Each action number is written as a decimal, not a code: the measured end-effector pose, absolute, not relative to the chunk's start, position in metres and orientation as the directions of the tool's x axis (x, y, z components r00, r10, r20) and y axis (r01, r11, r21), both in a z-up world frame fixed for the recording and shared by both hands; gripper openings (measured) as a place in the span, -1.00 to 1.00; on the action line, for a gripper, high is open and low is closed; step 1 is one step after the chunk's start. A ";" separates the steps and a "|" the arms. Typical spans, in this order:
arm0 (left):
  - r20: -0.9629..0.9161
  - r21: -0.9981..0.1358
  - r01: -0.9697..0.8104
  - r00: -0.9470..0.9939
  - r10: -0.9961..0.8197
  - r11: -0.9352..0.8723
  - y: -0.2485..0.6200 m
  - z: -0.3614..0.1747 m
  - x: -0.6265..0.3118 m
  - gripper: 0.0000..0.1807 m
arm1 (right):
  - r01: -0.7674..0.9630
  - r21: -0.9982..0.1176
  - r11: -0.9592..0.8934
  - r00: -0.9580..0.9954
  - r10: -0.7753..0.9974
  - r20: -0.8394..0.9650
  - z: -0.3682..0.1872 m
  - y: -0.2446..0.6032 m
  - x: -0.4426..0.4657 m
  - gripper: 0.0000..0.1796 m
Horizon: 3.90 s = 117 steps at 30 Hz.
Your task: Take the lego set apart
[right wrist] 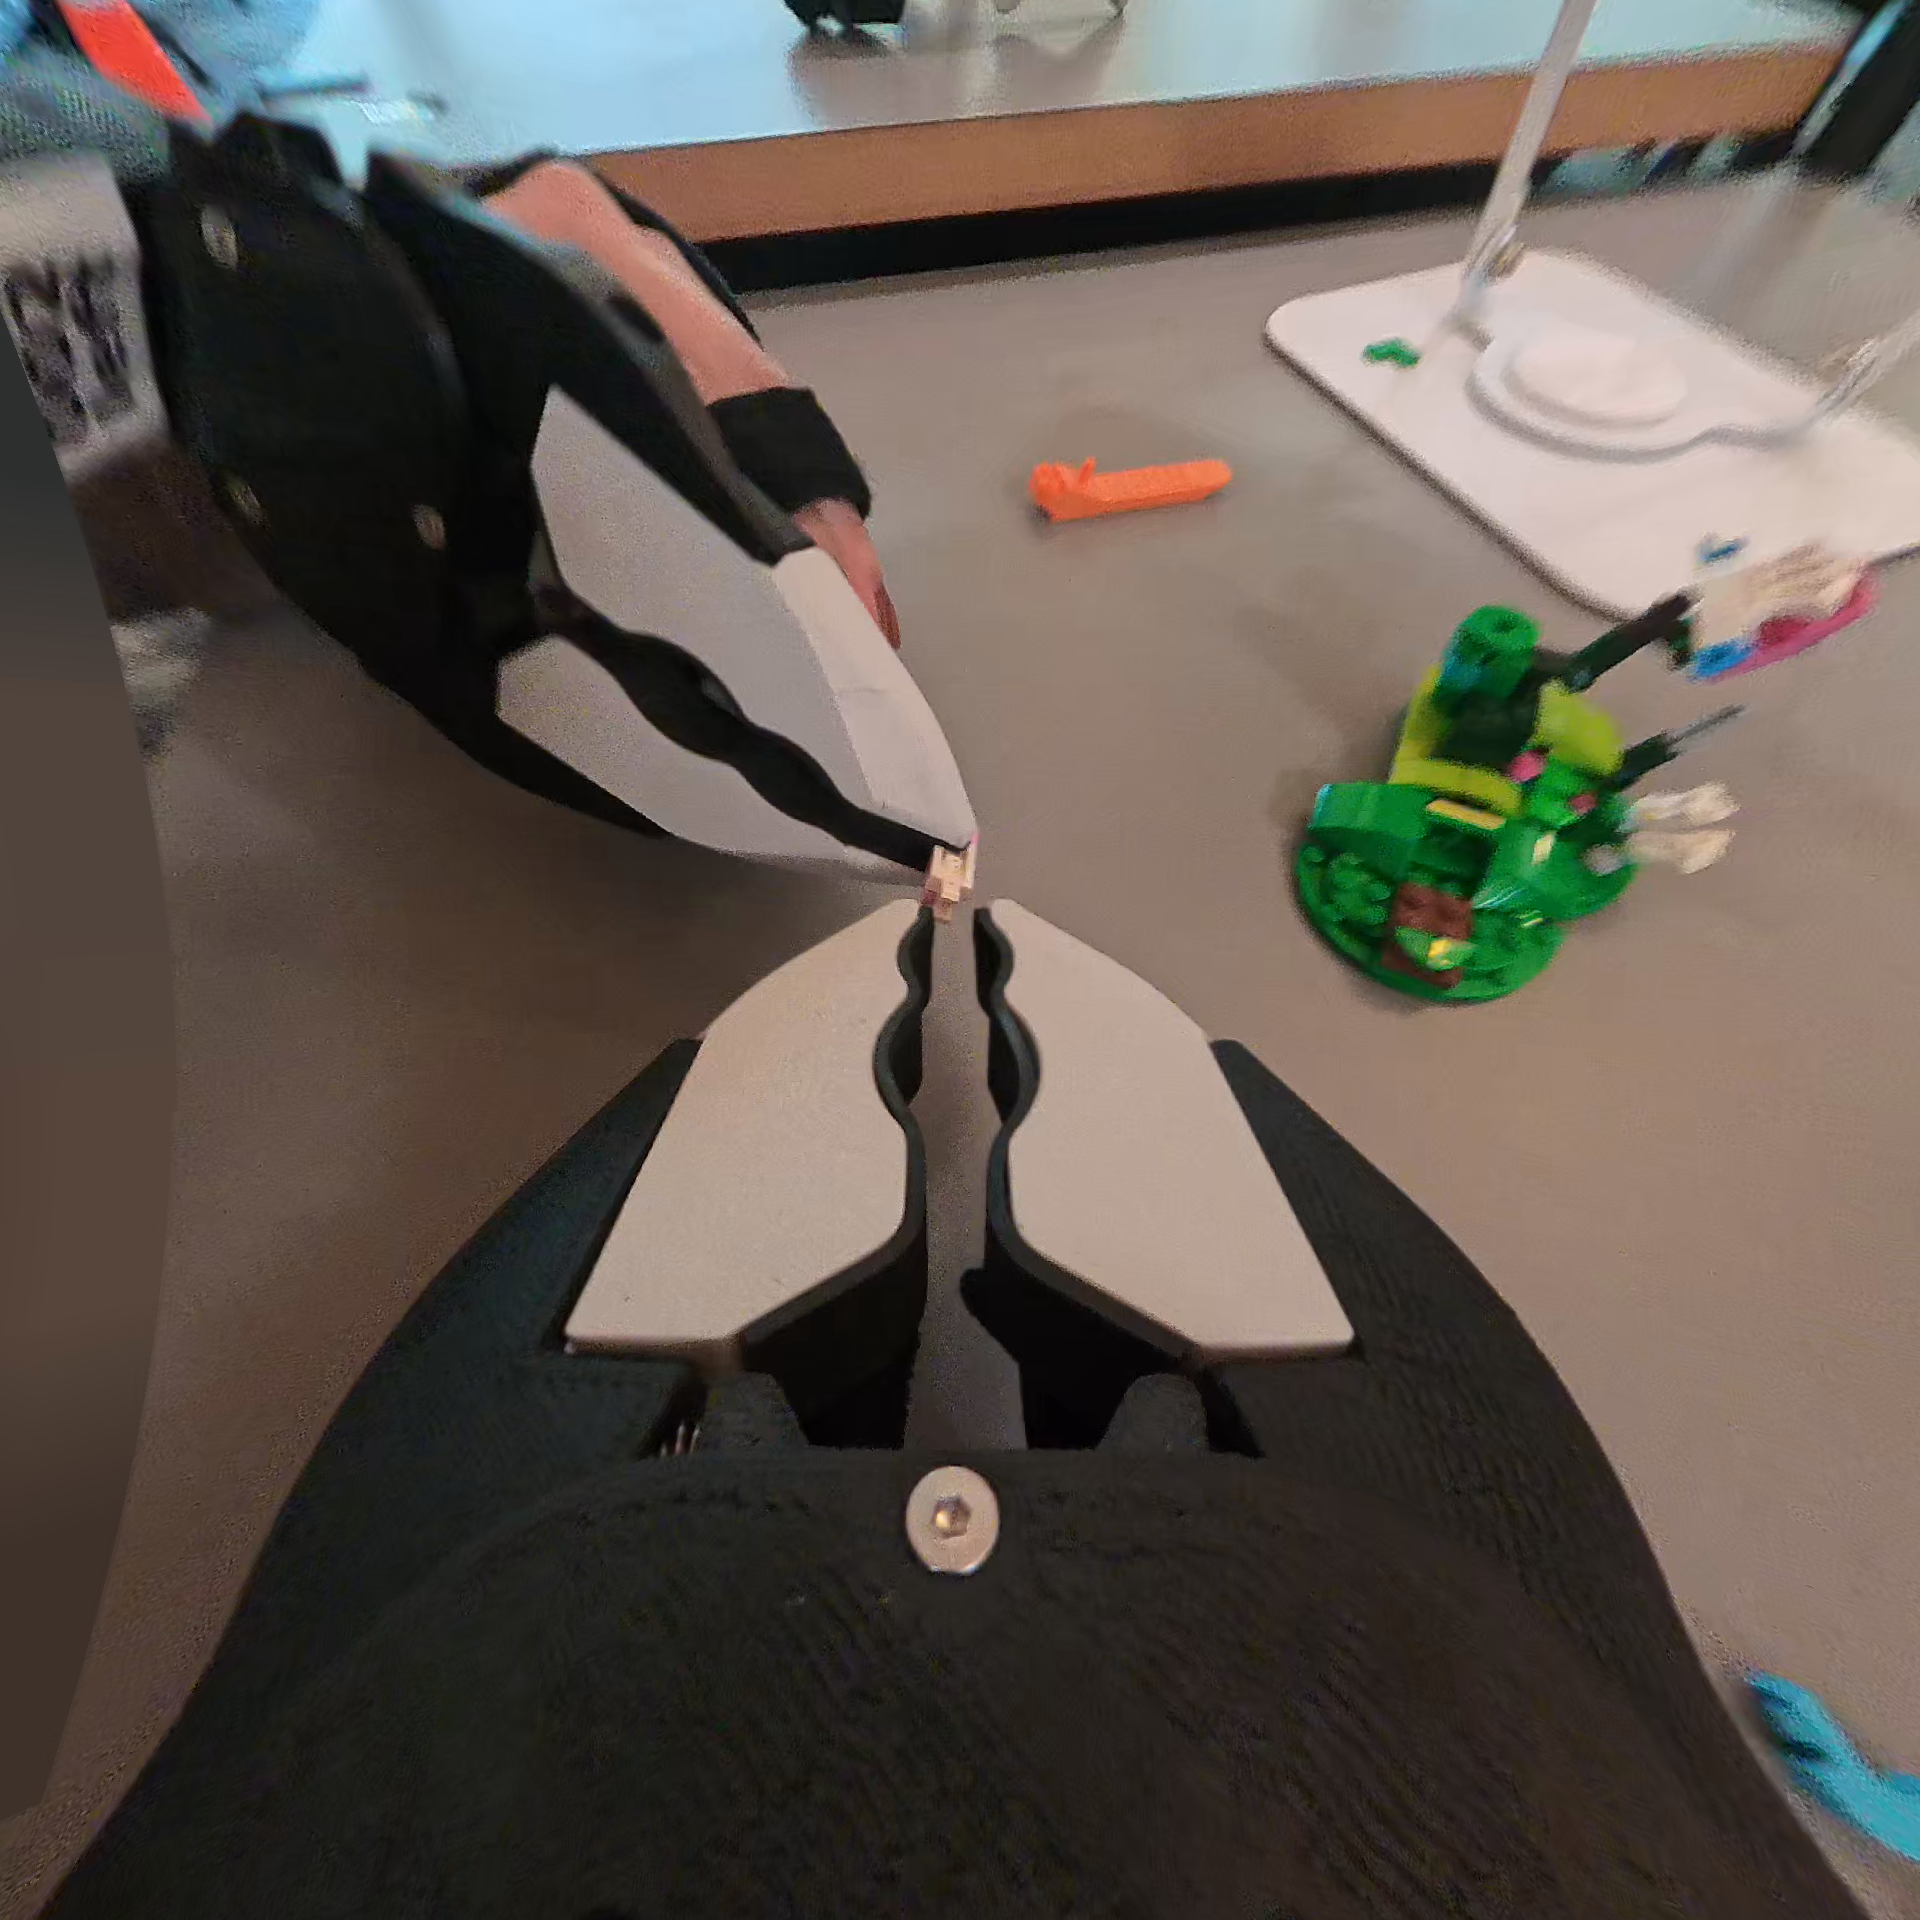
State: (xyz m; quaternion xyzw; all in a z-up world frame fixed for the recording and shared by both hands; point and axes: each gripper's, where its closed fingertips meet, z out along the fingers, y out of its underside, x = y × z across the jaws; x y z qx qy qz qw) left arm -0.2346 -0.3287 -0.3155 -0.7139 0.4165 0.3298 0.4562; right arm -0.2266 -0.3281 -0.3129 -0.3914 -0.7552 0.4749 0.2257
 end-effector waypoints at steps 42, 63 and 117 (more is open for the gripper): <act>-0.410 -0.788 -0.421 0.903 -0.126 -0.449 -0.323 -0.316 -0.260 -0.93 | 0.288 -0.843 0.454 -0.322 0.875 0.361 -0.314 -0.324 -0.255 -0.94; -0.341 -0.809 -0.355 0.933 -0.117 -0.469 -0.321 -0.324 -0.256 -0.94 | 0.352 -0.849 0.393 -0.309 0.906 0.291 -0.319 -0.319 -0.254 -0.92; -0.736 -0.579 -0.746 0.652 -0.183 -0.328 -0.322 -0.312 -0.256 -0.96 | 0.393 -0.920 -0.015 -0.435 0.878 -0.201 -0.299 -0.322 -0.242 -0.99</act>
